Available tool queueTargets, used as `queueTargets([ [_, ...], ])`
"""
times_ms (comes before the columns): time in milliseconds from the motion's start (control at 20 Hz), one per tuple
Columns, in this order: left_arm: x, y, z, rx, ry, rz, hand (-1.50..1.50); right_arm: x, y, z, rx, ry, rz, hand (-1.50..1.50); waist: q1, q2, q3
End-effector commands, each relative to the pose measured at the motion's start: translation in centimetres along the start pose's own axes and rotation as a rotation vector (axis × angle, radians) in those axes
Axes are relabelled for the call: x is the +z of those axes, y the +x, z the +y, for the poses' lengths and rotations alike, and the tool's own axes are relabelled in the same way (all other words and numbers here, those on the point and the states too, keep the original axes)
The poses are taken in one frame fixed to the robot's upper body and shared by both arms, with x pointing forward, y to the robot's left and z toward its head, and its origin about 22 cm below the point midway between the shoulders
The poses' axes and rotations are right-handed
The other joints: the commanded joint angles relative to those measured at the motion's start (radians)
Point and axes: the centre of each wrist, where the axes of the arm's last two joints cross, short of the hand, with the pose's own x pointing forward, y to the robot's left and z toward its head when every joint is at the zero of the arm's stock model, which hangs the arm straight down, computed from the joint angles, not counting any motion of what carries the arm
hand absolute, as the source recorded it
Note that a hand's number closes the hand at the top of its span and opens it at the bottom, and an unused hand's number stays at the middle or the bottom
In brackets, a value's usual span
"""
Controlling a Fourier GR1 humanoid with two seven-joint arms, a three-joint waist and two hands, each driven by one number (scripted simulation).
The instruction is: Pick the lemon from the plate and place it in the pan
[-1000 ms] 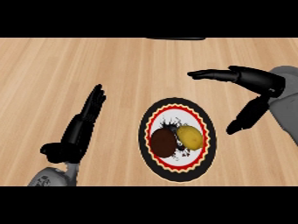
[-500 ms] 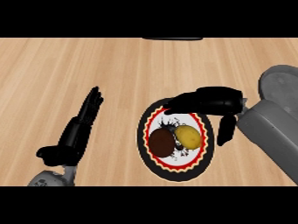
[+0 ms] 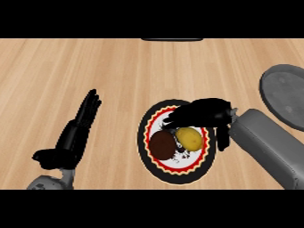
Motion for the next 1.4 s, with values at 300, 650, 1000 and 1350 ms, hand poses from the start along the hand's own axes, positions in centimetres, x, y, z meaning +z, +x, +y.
queueTargets([
  [300,-1.2,3.3,0.9,0.000,0.000,0.008,0.00,-0.9,-1.4,0.9,-0.045,0.005,0.012,-1.50,-0.001,-0.001,0.000],
  [650,0.0,-1.1,0.6,0.009,-0.007,-0.003,0.00,-4.2,-1.2,2.0,-0.072,0.002,0.019,-1.50,-0.002,0.000,0.000],
  [1000,0.5,0.5,-0.8,0.006,-0.001,-0.009,0.00,-5.0,-2.5,3.9,-0.061,0.040,0.065,-1.50,0.000,0.000,0.000],
  [1350,0.1,0.3,0.1,-0.005,0.000,-0.011,0.00,-5.9,-2.5,5.3,0.115,0.129,-0.019,1.50,0.000,0.001,0.000],
])
